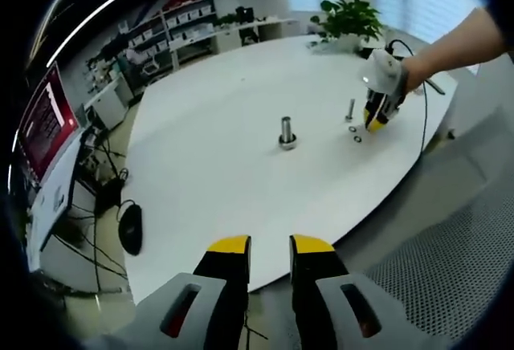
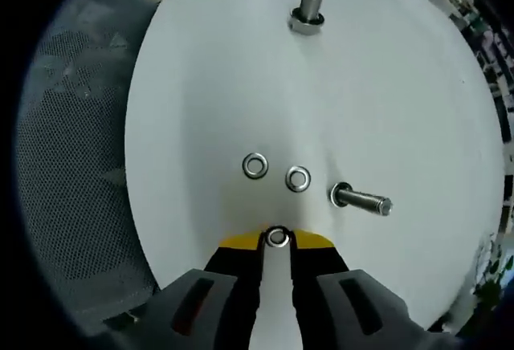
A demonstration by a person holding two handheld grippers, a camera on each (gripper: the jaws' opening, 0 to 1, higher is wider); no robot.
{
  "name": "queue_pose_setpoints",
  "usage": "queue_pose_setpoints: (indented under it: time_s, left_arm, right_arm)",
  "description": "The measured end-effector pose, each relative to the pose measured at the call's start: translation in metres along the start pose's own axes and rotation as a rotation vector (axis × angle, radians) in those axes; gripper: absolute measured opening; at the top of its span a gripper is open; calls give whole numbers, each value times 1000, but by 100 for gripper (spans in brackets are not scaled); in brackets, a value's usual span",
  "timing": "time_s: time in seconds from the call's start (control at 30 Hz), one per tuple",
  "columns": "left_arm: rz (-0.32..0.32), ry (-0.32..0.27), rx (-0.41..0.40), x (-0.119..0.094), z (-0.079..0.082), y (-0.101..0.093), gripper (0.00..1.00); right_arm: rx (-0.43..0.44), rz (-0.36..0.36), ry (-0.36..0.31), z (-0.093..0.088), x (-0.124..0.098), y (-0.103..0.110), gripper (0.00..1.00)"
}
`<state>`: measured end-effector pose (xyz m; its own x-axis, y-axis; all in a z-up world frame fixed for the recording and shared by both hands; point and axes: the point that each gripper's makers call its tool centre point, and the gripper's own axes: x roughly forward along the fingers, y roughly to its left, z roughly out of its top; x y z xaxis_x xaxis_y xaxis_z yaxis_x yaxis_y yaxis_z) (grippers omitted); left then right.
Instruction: Place the washer onto the threaded stud by aligning its center hole with the stud, sliding it down to the base, and recovering from edge contact or off-axis alignment until the washer reaches the visible bottom stop.
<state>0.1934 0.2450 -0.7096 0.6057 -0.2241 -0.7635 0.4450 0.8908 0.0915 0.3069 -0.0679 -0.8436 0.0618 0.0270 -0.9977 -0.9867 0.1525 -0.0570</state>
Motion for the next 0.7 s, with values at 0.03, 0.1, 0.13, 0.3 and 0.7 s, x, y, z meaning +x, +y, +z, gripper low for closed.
queue_pose_setpoints:
  time_s: [0.03,0.1,0.13,0.3,0.7]
  left_arm:
    - [1,-9,-5,-1,1,0,17]
    - [-6,-13,-16,0,1,-1,17]
    - [-9,-12,-20,0,1,-1,17]
    - [-10,-10,-13,0,1,-2,17]
    - [-39,-61,-77,-2,9,-4,19]
  right_arm:
    - [11,3,4,0,0,0,15]
    - [81,21,36,-1,0,-2,15]
    - [101,30,51,-3,0,-2,15]
    - [130,29,30,-3,-1,-3,14]
    - [160,3,5,-4,-1,-3,14]
